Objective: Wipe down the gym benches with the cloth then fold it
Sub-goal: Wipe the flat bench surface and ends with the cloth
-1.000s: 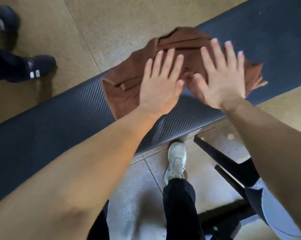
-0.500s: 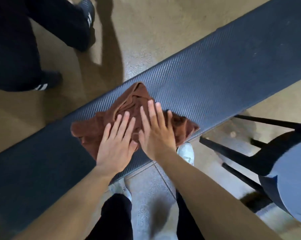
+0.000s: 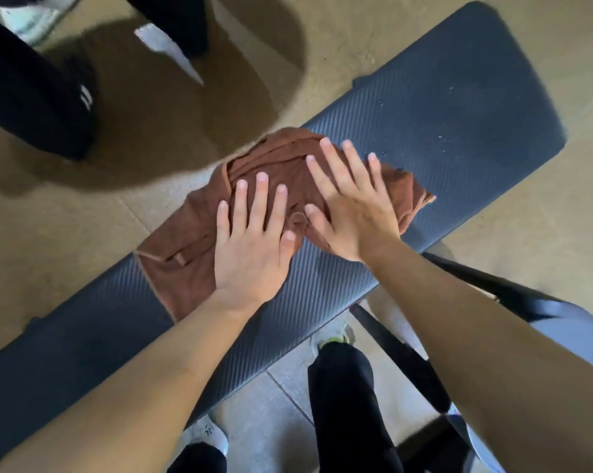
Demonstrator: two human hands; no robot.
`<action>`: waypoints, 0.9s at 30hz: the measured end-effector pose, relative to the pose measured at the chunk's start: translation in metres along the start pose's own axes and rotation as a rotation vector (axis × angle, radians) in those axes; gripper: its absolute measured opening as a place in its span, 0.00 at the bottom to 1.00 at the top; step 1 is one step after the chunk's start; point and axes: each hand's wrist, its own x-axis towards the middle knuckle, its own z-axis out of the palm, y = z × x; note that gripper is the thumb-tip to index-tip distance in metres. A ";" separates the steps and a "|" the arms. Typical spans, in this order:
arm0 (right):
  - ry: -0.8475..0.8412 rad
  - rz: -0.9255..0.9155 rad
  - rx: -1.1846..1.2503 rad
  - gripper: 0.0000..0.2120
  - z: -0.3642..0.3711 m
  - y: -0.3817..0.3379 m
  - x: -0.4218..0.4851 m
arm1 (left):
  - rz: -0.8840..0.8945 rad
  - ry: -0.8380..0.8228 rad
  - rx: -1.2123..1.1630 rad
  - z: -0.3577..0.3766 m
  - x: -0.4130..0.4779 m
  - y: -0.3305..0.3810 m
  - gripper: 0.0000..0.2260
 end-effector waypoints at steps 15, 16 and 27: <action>0.131 0.623 0.144 0.31 -0.015 0.202 0.029 | 0.412 0.115 0.034 -0.041 0.218 0.168 0.26; 0.135 0.665 0.161 0.31 -0.012 0.186 0.017 | 0.468 0.105 0.034 -0.039 0.204 0.165 0.26; -0.066 0.150 0.177 0.34 0.004 0.051 -0.021 | 0.322 -0.110 0.118 -0.014 0.057 0.055 0.31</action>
